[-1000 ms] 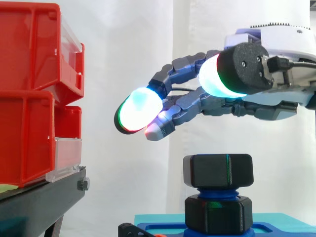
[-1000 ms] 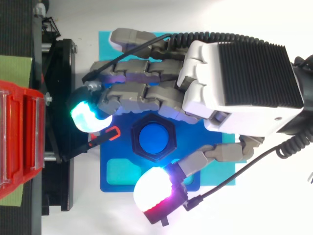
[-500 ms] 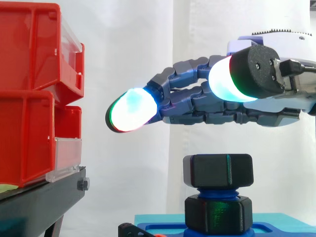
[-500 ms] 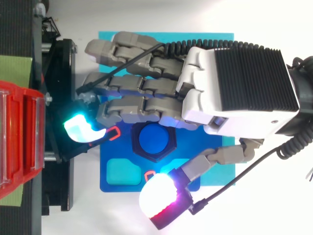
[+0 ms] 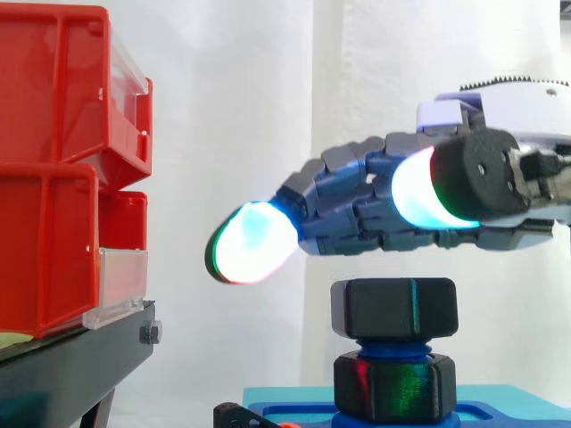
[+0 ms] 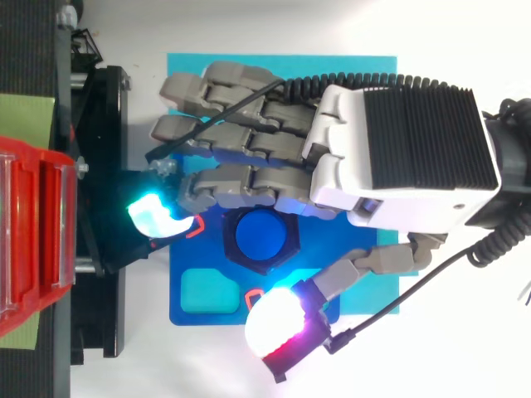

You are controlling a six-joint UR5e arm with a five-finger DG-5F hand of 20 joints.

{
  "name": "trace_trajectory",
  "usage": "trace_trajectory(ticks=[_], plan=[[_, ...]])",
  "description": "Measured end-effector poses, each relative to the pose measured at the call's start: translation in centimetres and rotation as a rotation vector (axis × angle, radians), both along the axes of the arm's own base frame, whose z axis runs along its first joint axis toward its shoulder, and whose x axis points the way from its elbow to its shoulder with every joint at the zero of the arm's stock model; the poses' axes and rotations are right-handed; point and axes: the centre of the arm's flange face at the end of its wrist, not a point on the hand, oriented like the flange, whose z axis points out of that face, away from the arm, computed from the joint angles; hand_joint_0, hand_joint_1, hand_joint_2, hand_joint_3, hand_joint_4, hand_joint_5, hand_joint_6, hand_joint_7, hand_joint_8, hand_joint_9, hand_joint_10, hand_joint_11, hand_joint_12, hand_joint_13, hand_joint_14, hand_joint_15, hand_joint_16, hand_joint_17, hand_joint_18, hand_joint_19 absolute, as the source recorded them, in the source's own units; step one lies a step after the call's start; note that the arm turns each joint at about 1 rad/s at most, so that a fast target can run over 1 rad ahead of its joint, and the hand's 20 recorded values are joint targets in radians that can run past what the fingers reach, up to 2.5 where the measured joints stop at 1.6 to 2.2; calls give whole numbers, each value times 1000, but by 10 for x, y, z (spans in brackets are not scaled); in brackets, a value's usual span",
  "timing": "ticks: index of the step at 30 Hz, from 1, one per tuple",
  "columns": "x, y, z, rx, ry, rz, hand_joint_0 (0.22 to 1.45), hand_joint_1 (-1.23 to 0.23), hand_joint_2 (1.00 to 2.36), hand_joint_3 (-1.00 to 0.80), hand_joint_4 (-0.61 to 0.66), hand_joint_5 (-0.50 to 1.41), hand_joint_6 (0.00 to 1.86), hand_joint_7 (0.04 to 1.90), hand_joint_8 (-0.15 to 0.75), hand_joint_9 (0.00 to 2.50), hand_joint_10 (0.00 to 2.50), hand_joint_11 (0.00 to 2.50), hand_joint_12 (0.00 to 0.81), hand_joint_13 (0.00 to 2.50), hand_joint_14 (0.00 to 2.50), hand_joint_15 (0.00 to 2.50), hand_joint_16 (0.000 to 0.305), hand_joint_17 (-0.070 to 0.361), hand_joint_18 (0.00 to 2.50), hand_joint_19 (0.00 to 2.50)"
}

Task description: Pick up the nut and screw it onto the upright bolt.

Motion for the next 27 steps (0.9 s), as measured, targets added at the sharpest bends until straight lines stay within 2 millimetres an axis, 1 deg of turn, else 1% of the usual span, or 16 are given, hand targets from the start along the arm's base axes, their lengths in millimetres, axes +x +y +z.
trace_trajectory(ticks=[4, 7, 13, 20, 27], plan=[[-5, -1, -13, 0, 7, 0, 409, -458, 1000, -500, 256, -202, 500, 558, 253, 169, 0, 0, 318, 12, 0, 0, 43, 96, 0, 0], [-7, -1, -19, 5, -16, 0, 410, -439, 1000, -500, 250, -193, 501, 592, 253, 190, 0, 0, 319, 25, 0, 0, 42, 95, 0, 0], [-5, -1, -18, 12, -53, 0, 412, -409, 1000, -500, 248, -177, 501, 660, 256, 235, 0, 0, 318, 39, 0, 0, 42, 93, 0, 0], [-5, -1, -18, 13, -57, 1, 415, -374, 1000, -500, 249, -149, 502, 767, 264, 265, 0, 0, 318, 58, 0, 0, 40, 90, 0, 0], [-5, 0, -18, 13, -57, 2, 419, -369, 1000, -500, 259, -128, 503, 864, 270, 311, 0, 0, 314, 96, 0, 0, 39, 88, 0, 0]])
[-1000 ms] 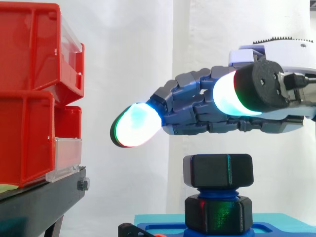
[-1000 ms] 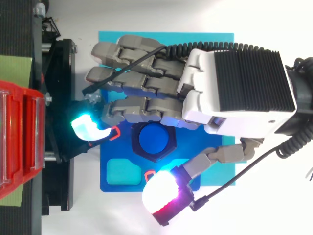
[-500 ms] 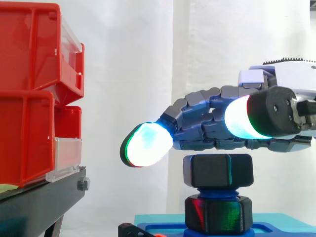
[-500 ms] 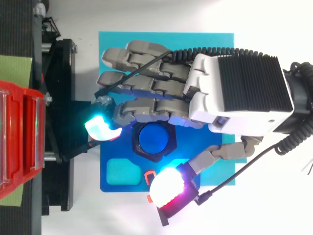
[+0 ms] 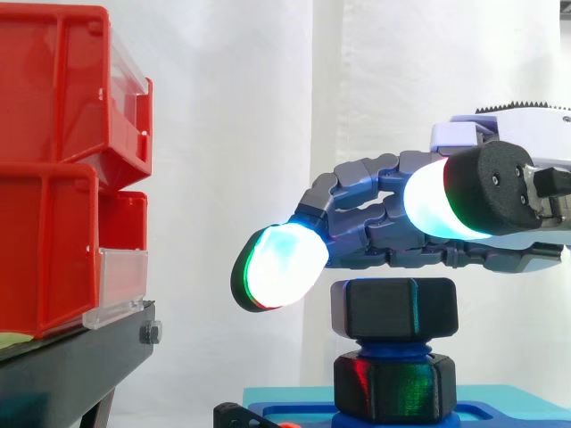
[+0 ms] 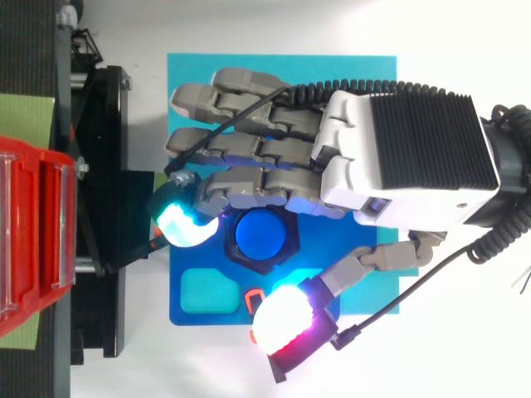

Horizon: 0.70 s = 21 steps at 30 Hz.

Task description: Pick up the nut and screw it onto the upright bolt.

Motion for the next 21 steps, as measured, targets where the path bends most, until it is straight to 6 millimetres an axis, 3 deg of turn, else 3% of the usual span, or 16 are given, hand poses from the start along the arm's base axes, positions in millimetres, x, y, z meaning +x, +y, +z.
trace_trajectory(ticks=[21], plan=[[-2, 1, -3, -6, 26, 13, 424, -369, 1000, -500, 270, -71, 504, 1072, 281, 462, 0, 0, 305, 173, 0, 0, 36, 81, 0, 0]])
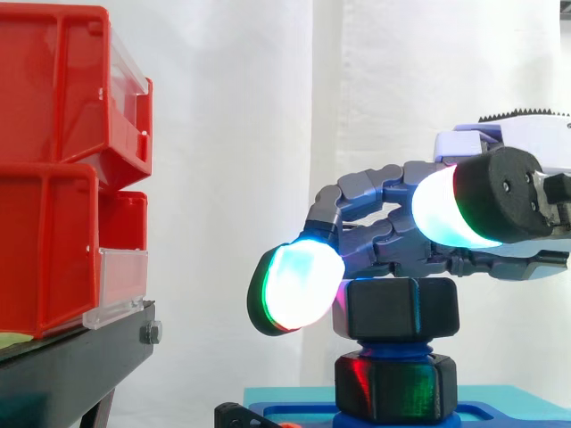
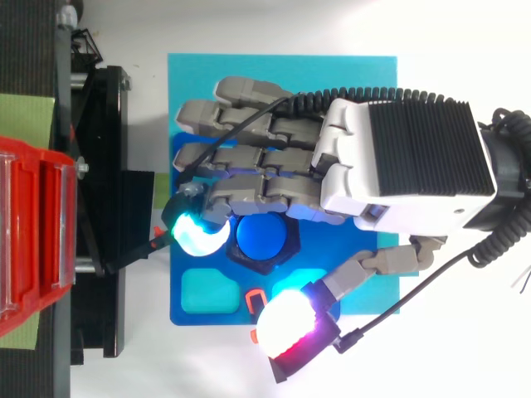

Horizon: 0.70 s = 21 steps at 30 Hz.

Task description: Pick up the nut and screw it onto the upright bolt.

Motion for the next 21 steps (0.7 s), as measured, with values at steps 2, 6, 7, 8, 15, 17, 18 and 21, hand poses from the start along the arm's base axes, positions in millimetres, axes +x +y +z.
trace_trajectory(ticks=[2, 6, 7, 8, 15, 17, 18, 21], plan=[[0, -1, 0, -2, 1, 5, 423, -371, 1000, -500, 267, -64, 504, 1111, 283, 478, 0, 0, 306, 178, 0, 0, 36, 81, 0, 0], [-1, -8, -1, -8, 5, 18, 422, -373, 1000, -500, 258, -46, 503, 1175, 281, 512, 0, 0, 305, 187, 0, 0, 36, 81, 0, 0], [-2, -10, -1, -10, 6, 21, 421, -374, 1000, -500, 251, -41, 503, 1194, 284, 533, 0, 0, 305, 202, 0, 0, 36, 80, 0, 0], [-2, -11, -1, -11, 7, 24, 422, -375, 1000, -500, 244, -36, 503, 1203, 284, 540, 0, 0, 305, 213, 0, 0, 35, 79, 0, 0], [-4, -24, -1, -19, 9, 37, 422, -375, 1000, -500, 233, -11, 502, 1249, 285, 621, 0, 0, 302, 247, 0, 0, 34, 76, 0, 0], [-4, -27, -1, -20, 9, 40, 424, -377, 1000, -500, 214, 2, 502, 1266, 279, 684, 0, 0, 296, 285, 0, 0, 33, 73, 0, 0], [-4, -29, -1, -21, 9, 42, 424, -379, 1000, -500, 218, 4, 502, 1272, 279, 696, 0, 0, 295, 289, 0, 0, 32, 73, 0, 0], [-6, -35, -1, -23, 13, 47, 428, -385, 1000, -500, 188, 19, 502, 1277, 274, 790, 0, 0, 286, 328, 0, 0, 30, 68, 0, 0]])
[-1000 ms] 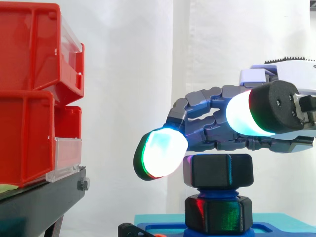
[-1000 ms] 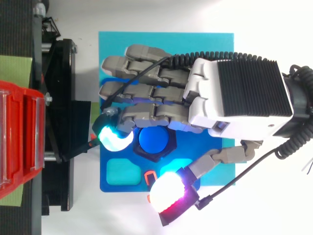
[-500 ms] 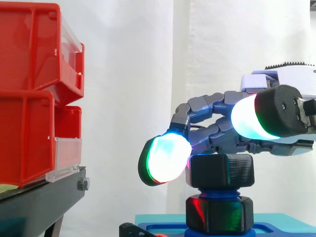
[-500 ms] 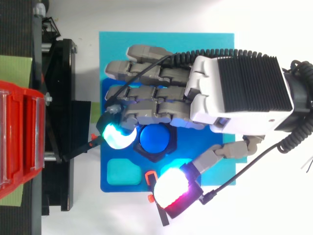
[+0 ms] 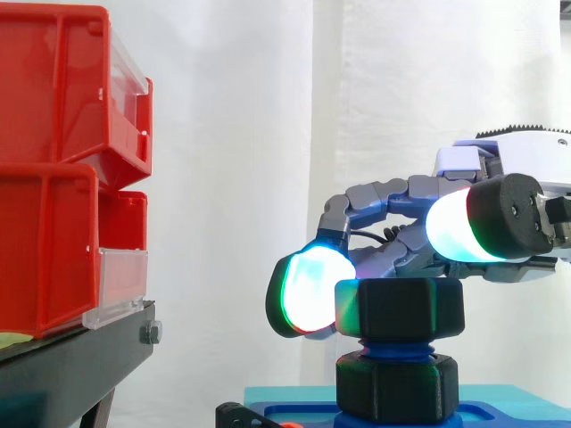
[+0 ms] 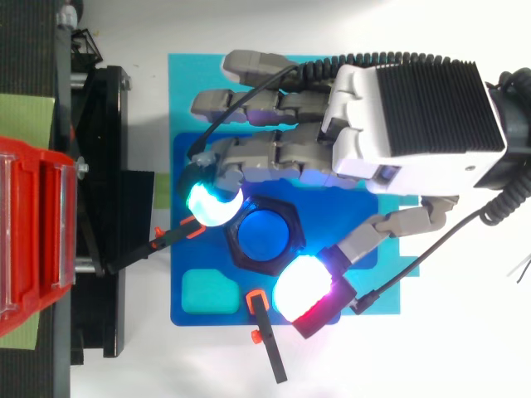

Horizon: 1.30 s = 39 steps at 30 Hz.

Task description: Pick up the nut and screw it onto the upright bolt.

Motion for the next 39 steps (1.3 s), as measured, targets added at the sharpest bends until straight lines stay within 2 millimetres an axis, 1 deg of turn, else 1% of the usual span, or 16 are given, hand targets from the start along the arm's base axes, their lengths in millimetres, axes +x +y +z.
trace_trajectory(ticks=[3, 5, 12, 17, 22, 25, 26, 27, 29, 30, 32, 34, 39], plan=[[-1, -6, -1, -2, 5, 6, 430, -387, 1000, -500, 173, 29, 502, 1279, 269, 842, 0, 0, 279, 350, 0, 0, 29, 65, 0, 0], [-2, -9, -1, -4, 7, 10, 436, -395, 1000, -500, 138, 38, 502, 1289, 257, 895, 0, 0, 268, 374, 0, 0, 27, 60, 0, 0], [-4, -20, -1, -13, 8, 16, 443, -405, 1000, -500, 111, 61, 502, 1294, 236, 1007, 0, 0, 250, 437, 0, 0, 23, 51, 10, 0], [-6, -26, -1, -15, 9, 26, 446, -413, 1000, -500, 98, 73, 502, 1299, 226, 1115, 0, 0, 237, 499, 0, 0, 20, 44, 72, 0], [-7, -29, 0, -16, 8, 34, 449, -417, 1000, -500, 90, 76, 502, 1296, 217, 1153, 0, 0, 227, 527, 0, 0, 18, 40, 109, 0], [-7, -31, 2, -16, 6, 35, 453, -424, 1000, -500, 64, 84, 503, 1301, 199, 1227, 0, 0, 211, 572, 0, 0, 16, 36, 161, 0], [-7, -31, 2, -16, 5, 35, 453, -428, 1000, -500, 73, 87, 503, 1302, 187, 1264, 0, 0, 204, 597, 0, 0, 15, 34, 187, 0], [-8, -32, 3, -17, 4, 35, 454, -429, 1000, -500, 64, 88, 502, 1308, 186, 1287, 0, 0, 200, 610, 0, 0, 14, 33, 197, 0], [-8, -32, 5, -17, 2, 34, 458, -437, 1000, -500, 49, 94, 503, 1306, 156, 1337, 0, 0, 185, 647, 0, 0, 12, 27, 249, 0], [-9, -32, 7, -17, 0, 34, 458, -437, 1000, -500, 50, 95, 503, 1305, 157, 1352, 0, 0, 184, 649, 0, 0, 12, 27, 256, 0], [-10, -32, 11, -18, 0, 34, 462, -446, 1000, -500, 50, 102, 503, 1315, 144, 1459, 0, 0, 163, 721, 0, 0, 9, 20, 338, 0], [-12, -33, 15, -19, 2, 33, 463, -449, 1000, -500, 42, 105, 503, 1320, 135, 1498, 0, 0, 153, 764, 0, 0, 7, 16, 386, 0], [-16, -34, 31, -24, 3, 32, 463, -451, 1000, -500, 34, 107, 503, 1336, 135, 1566, 0, 0, 141, 811, 0, 0, 7, 15, 451, 0]])
